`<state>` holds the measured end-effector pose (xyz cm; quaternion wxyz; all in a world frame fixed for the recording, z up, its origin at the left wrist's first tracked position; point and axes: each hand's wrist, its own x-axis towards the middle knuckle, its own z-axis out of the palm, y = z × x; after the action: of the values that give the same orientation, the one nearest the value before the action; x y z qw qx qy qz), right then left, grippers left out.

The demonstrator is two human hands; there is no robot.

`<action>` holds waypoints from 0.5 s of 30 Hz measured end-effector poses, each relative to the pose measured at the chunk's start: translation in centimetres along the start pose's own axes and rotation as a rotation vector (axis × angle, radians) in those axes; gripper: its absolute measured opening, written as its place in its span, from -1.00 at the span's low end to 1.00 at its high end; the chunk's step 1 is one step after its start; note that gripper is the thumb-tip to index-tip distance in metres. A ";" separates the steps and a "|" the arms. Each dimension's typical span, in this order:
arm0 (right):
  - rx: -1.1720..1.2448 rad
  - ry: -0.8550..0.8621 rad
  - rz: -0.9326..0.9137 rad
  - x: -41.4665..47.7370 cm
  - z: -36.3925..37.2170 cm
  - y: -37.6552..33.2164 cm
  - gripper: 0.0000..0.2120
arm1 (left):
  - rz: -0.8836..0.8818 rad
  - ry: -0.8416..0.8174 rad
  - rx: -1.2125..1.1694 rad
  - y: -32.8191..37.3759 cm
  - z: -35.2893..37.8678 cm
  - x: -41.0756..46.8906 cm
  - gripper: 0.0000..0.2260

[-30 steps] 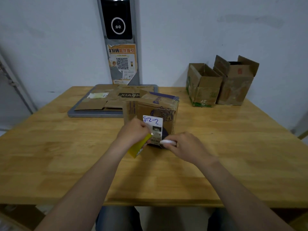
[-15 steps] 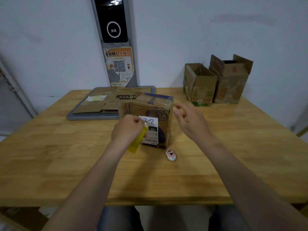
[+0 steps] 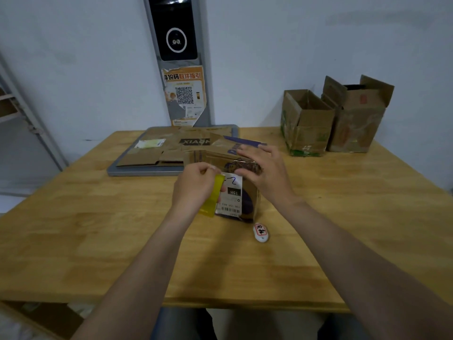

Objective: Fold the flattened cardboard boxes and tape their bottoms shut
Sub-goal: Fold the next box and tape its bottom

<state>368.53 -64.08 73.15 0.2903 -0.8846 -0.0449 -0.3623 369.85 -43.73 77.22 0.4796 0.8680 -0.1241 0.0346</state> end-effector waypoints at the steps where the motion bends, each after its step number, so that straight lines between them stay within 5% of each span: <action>1: 0.001 -0.012 -0.003 -0.1 -0.2 -0.1 -0.41 | -0.017 0.020 -0.040 -0.1 0.1 0.1 -0.75; 8: -0.022 -0.062 0.002 2.8 -2.9 -0.3 -0.42 | -0.127 0.037 -0.338 0.3 1.3 -0.1 -0.82; 11: 0.181 0.011 0.206 3.4 -2.4 0.4 -0.54 | -0.168 0.002 -0.392 0.3 1.8 -0.4 -0.83; 15: 0.432 -0.117 0.532 1.9 -0.9 1.2 -0.55 | -0.183 0.008 -0.272 -0.3 2.6 -1.0 -0.72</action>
<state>369.68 -65.80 74.36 0.5523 -0.8026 0.0951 -0.2046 368.80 -45.57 75.36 0.5945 0.8024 -0.0463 -0.0229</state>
